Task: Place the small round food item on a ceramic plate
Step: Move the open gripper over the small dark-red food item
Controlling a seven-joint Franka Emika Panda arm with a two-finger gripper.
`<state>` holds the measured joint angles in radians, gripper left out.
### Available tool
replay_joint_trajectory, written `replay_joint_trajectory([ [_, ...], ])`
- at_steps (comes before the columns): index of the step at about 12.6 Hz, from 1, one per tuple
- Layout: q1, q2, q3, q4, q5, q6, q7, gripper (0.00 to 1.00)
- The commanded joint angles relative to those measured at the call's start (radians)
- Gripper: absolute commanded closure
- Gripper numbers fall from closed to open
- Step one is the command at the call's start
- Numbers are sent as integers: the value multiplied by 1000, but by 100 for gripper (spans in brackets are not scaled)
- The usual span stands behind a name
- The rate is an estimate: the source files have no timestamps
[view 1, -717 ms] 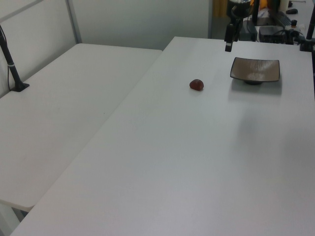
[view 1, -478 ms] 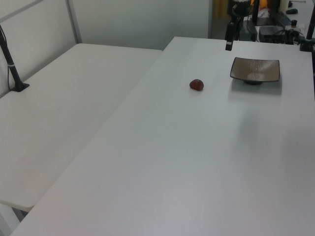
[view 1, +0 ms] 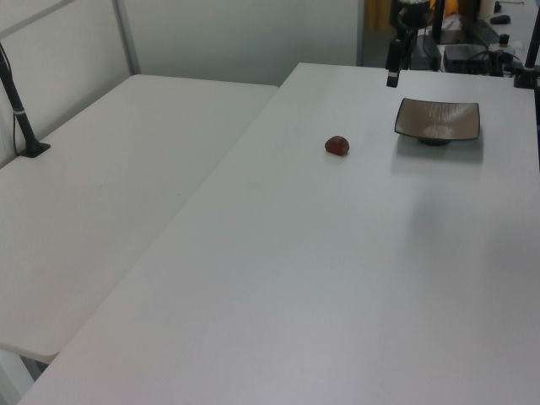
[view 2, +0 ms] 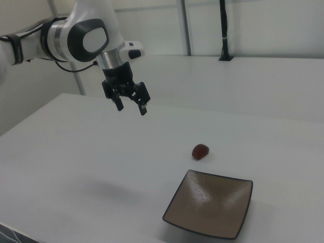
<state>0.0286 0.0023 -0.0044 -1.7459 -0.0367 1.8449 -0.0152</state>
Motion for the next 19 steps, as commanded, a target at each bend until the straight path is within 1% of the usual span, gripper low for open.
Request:
replay_joint_trajectory([
  [1, 11, -16, -16, -24, 5, -1, -54, 0],
  [2, 11, -24, -16, -24, 6, -9, -45, 0],
  [4, 14, -36, -25, -23, 11, -74, -3, 0],
  [7, 16, -41, -26, -23, 17, -76, 18, 0],
  [9, 20, -34, -26, -9, 17, -56, 40, 0],
  [11, 20, -24, -26, 6, 12, -18, 107, 0],
  [13, 22, 7, -26, 19, 6, 65, 176, 0],
  [15, 22, 39, -28, 35, 0, 137, 274, 0],
  [16, 22, 51, -28, 42, -14, 172, 309, 0],
  [18, 25, 112, -28, 61, -102, 229, 383, 0],
  [19, 28, 148, -28, 89, -121, 237, 420, 0],
])
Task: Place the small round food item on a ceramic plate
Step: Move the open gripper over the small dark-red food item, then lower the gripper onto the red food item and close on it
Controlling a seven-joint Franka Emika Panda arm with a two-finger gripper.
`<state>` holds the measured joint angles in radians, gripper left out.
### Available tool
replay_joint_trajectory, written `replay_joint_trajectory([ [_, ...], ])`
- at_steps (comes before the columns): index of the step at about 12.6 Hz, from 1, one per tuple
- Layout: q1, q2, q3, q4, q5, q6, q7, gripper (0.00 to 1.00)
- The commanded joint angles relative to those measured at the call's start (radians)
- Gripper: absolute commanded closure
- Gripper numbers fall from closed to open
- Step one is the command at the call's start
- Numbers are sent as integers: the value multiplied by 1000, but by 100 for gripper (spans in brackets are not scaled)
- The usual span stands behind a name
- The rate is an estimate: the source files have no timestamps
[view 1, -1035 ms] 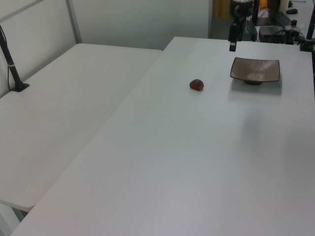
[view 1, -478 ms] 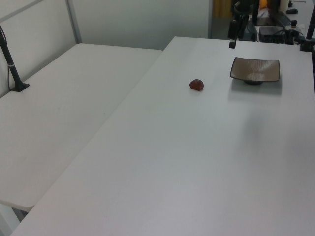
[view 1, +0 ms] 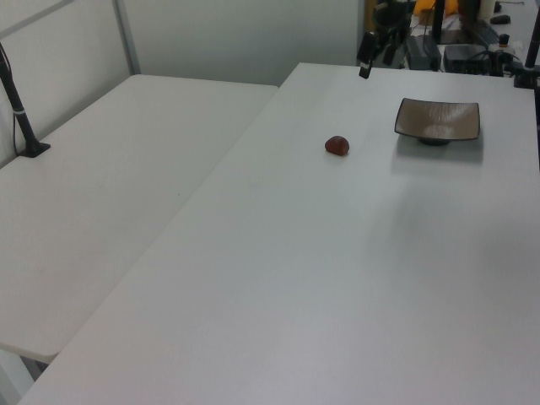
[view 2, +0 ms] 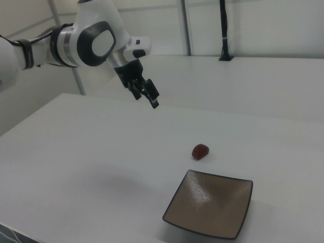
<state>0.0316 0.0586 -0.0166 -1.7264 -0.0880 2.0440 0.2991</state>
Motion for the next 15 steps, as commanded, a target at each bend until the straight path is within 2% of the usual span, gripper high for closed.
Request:
replay_joint_trajectory([
  [1, 25, 125, -16, 88, -94, 44, 148, 0],
  [2, 24, 168, -16, 108, -146, 71, 202, 0],
  [7, 8, 280, -17, 128, -269, 179, 314, 0],
  [8, 7, 329, -19, 178, -292, 191, 321, 0],
  [10, -19, 410, -19, 252, -327, 197, 356, 0],
  [11, -25, 424, -19, 257, -344, 199, 357, 0],
  [15, -25, 521, -20, 349, -364, 252, 406, 0],
])
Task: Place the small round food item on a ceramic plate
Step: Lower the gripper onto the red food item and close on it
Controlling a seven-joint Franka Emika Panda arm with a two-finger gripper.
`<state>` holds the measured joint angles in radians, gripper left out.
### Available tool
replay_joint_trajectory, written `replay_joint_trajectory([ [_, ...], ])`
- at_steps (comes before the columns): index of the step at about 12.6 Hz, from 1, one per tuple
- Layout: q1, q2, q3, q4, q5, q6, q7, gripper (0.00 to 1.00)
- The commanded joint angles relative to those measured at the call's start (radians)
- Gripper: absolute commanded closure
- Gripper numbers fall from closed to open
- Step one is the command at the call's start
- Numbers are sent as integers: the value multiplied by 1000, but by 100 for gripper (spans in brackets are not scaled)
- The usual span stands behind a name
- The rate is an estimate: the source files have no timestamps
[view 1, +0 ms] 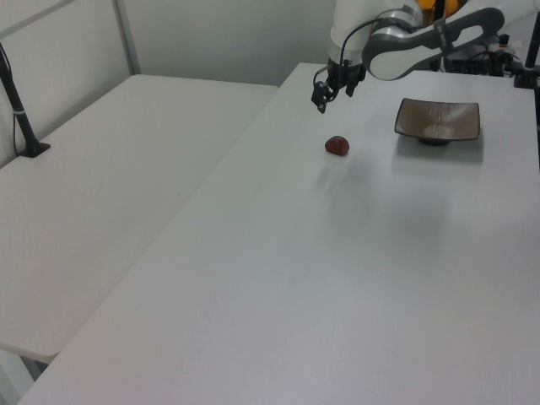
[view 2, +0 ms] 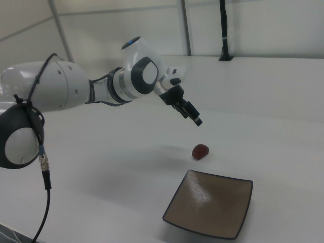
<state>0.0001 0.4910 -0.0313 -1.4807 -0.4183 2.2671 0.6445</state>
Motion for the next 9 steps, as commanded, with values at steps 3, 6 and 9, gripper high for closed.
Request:
replay_joint_trajectory([
  [3, 8, 156, -6, 155, -86, 37, 113, 0],
  [6, 12, 162, -2, 145, -112, 32, 142, 0],
  [9, -8, 172, -5, 122, -111, 37, 170, 0],
])
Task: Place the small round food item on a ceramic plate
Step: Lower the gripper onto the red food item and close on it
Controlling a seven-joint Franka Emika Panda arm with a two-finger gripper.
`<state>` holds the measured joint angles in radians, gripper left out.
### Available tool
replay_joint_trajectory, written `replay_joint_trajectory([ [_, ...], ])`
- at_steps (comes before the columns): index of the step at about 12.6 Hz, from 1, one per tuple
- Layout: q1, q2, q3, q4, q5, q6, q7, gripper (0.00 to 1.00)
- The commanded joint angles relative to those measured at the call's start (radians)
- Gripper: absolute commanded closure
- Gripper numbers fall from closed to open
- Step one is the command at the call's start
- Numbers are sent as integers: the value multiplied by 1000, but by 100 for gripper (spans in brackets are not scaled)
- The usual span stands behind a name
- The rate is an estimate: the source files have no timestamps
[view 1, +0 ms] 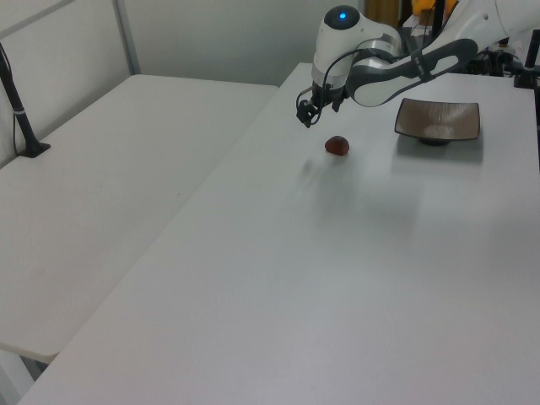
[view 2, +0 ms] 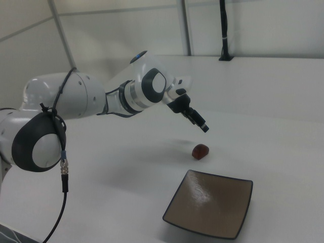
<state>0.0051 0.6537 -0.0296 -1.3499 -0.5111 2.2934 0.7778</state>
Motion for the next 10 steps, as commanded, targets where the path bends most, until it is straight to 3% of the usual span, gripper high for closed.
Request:
replay_joint_trajectory([
  [1, -20, 15, -7, -6, -15, 11, 37, 0],
  [7, -30, 9, 0, -63, 2, 11, 43, 0],
  [10, -37, 3, 2, -78, 68, 12, 32, 0],
])
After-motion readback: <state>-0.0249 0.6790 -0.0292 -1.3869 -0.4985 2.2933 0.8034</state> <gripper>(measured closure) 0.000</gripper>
